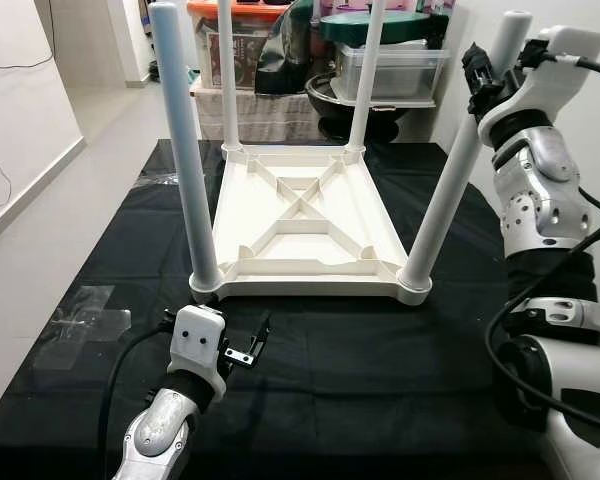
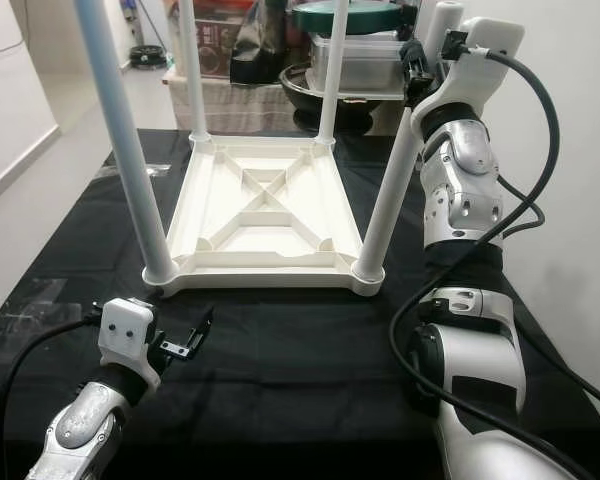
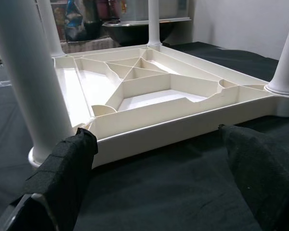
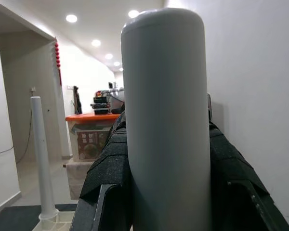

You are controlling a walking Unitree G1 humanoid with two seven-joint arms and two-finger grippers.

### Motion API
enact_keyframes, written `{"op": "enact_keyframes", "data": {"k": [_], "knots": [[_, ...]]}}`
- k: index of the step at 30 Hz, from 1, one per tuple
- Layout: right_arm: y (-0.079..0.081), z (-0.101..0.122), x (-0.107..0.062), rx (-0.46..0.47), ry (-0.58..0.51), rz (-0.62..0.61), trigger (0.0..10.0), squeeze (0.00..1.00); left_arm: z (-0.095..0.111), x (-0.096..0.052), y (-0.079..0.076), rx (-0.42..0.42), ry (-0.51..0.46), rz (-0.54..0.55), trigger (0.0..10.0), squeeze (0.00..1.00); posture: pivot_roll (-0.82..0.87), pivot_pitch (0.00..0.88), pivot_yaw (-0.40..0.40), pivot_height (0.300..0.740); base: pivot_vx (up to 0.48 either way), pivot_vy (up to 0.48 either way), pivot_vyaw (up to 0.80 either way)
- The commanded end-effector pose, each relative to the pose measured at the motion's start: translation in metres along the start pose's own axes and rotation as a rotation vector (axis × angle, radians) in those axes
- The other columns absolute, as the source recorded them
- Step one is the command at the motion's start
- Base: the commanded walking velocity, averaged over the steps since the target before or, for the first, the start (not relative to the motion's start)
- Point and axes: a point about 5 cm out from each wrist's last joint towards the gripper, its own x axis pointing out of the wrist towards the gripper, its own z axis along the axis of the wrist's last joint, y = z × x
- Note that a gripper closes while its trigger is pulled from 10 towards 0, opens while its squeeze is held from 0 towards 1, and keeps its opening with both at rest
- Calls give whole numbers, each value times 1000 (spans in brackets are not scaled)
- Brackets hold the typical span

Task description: Building children table

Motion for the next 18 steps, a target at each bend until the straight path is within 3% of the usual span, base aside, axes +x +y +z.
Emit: {"op": "enact_keyframes", "data": {"k": [1,4,6,7,10,11,12,13,17,18], "knots": [[1,-8,-1,24,56,25,0,0,-4,0,-2,7,12,-6,10000,0,59,0,-72,740,0,0,0],[0,-11,-2,37,83,25,0,0,-4,1,-2,7,13,-8,10000,0,59,0,-72,740,0,0,0],[-3,-17,-3,122,124,-3,0,0,-4,1,-3,5,11,-9,10000,0,54,0,-70,740,0,0,0],[-3,-17,-3,122,124,-3,0,0,-4,1,-3,5,11,-9,10000,0,54,0,-70,740,0,0,0],[-16,-46,-11,442,275,-167,0,0,-4,2,-4,3,8,-12,10000,0,53,0,-70,740,0,0,0],[-16,-46,-11,442,275,-167,0,0,-4,2,-4,3,8,-12,10000,0,53,0,-70,740,0,0,0],[-22,-76,-25,658,389,-308,0,0,-4,2,-4,2,7,-12,10000,0,53,0,-70,740,0,0,0],[-23,-88,-32,726,429,-358,0,0,-4,2,-4,2,7,-11,10000,0,58,0,-73,740,0,0,0],[-24,-105,-43,793,476,-415,0,0,-4,2,-3,2,8,-9,10000,0,58,0,-73,740,0,0,0],[-23,-123,-57,850,533,-471,0,0,-4,1,-3,3,8,-8,10000,0,60,0,-73,740,0,0,0]]}}
